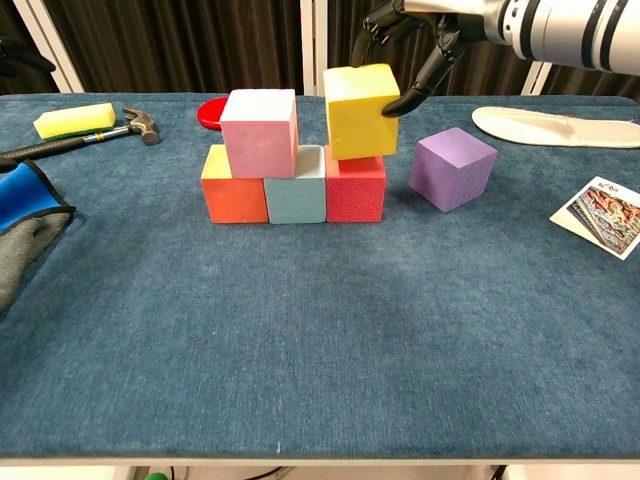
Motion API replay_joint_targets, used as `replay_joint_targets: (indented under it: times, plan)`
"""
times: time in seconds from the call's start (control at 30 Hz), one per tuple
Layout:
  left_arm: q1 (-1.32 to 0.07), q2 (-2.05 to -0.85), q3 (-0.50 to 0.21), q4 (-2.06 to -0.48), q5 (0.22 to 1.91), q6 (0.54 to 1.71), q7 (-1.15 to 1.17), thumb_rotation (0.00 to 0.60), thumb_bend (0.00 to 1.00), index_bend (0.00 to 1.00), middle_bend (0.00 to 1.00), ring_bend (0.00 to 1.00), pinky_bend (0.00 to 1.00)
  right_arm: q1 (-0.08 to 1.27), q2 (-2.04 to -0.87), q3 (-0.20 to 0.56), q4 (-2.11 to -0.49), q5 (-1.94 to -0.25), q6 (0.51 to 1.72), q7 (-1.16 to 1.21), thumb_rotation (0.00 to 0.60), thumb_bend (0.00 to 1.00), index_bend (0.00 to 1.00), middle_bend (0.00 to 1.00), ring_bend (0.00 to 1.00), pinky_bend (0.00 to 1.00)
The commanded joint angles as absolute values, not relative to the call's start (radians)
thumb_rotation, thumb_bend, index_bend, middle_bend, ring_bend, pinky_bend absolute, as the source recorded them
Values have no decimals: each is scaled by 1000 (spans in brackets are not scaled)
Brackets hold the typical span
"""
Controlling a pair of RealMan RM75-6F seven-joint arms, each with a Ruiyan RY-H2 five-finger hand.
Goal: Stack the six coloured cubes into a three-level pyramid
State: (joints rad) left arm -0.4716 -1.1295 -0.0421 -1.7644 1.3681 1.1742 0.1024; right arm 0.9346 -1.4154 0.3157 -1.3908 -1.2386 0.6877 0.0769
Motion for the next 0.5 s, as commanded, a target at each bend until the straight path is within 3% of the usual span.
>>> replay_joint_targets:
  times: [0.03, 0.5]
  plan:
    - [-470, -1130, -46, -1764, 1369, 1174, 99, 464, 193, 101, 43, 99, 227, 941, -1429, 311, -1381, -1246, 698, 90, 600, 246, 410, 362, 134, 140]
    - [-458, -1134, -50, -1750, 1383, 1165, 72, 467, 193, 101, 42, 99, 226, 973, -1484, 292, -1334, -1241, 706, 105, 600, 244, 390, 345, 118, 128]
